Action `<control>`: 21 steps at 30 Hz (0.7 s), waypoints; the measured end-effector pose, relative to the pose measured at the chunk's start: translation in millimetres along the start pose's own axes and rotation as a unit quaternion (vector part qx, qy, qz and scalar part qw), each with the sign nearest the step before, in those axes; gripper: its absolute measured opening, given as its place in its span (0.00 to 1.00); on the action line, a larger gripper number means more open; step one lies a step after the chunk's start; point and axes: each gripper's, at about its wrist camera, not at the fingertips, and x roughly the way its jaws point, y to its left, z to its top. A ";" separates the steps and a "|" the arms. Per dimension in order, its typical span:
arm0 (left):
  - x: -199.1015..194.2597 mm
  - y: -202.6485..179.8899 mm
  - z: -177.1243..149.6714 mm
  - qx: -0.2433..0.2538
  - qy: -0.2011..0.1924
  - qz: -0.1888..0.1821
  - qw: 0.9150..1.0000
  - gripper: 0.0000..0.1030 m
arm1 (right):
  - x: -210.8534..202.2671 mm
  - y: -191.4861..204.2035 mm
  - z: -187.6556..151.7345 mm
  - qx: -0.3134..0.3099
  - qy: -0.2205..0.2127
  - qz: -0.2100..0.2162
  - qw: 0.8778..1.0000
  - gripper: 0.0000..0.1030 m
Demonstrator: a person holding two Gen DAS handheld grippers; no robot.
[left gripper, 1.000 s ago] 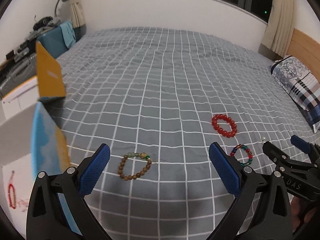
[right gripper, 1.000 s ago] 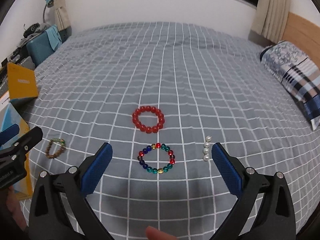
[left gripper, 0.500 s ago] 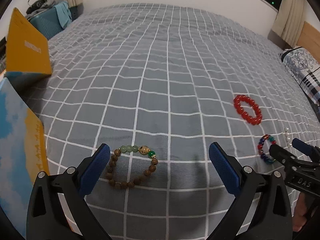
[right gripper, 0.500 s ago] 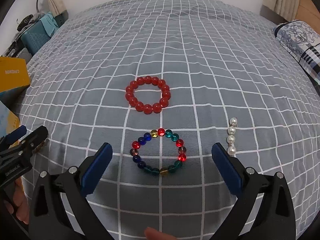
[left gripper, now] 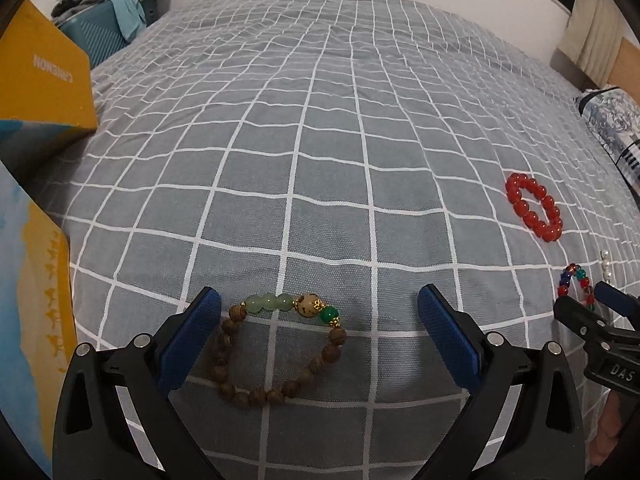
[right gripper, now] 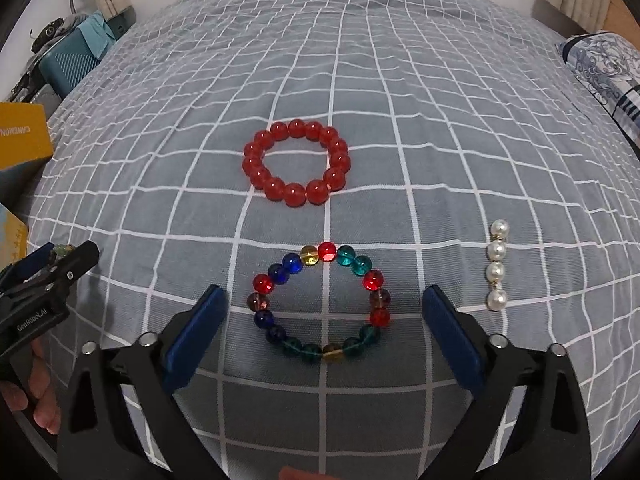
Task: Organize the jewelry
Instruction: 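Grasp the brown wooden bracelet with the left tool while the right tool grasps the multicolour bracelet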
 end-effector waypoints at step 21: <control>-18.5 8.7 -2.3 -0.021 0.008 0.005 1.000 0.13 | -15.6 5.1 -2.1 0.002 0.003 -0.027 1.000 0.15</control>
